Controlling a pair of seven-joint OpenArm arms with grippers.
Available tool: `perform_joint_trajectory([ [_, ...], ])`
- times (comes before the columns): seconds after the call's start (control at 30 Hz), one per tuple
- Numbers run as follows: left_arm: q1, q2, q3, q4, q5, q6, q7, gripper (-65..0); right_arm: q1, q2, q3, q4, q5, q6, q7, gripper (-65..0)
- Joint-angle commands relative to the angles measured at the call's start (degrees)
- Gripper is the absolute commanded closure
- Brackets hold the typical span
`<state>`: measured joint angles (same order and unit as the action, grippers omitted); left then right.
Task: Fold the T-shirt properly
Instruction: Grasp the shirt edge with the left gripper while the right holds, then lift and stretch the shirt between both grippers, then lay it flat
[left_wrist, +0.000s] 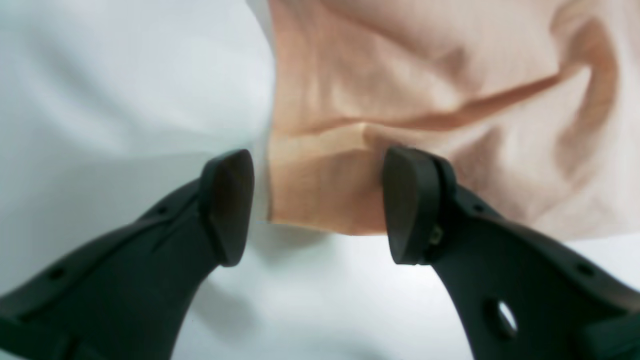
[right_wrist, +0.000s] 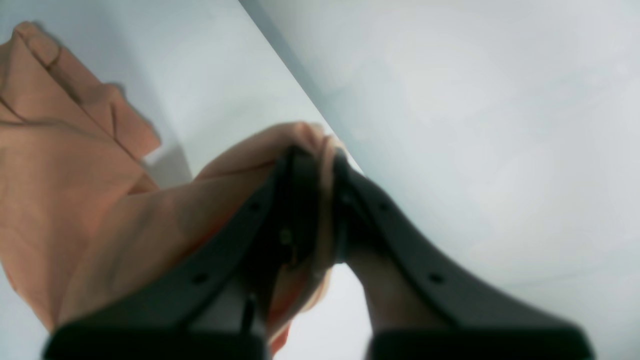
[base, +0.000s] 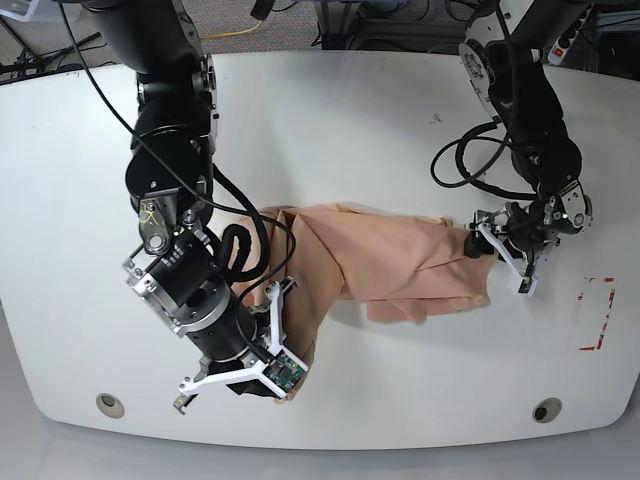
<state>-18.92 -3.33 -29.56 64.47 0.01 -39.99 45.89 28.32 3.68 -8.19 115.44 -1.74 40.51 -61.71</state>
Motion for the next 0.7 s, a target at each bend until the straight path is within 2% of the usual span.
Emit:
perform_joint_trajectory([
  [0.0,-1.35,-0.49,0.15,-0.51,-0.58,-0.01,-0.13,-37.1,1.53,-0.03,1.11,0.91,-0.06,-0.51,1.27,0.0],
  [0.07,-1.35,-0.49,0.15,-0.69,-0.58,-0.01,-0.13,-30.8,1.53,-0.21,3.22,0.91,-0.06,-0.51,1.27,0.0],
  [0.27,-1.17,-0.49,0.15,-0.25,-0.23,-0.01,-0.13,-1.0,1.53,0.05,4.45,0.83,-0.06,-0.51,1.27,0.0],
  [0.67,-0.91,-0.49,0.15,14.17,-0.05,-0.01,0.4,0.0,4.26,2.25,8.32,-1.46,-0.15,-0.51,1.27,0.0],
])
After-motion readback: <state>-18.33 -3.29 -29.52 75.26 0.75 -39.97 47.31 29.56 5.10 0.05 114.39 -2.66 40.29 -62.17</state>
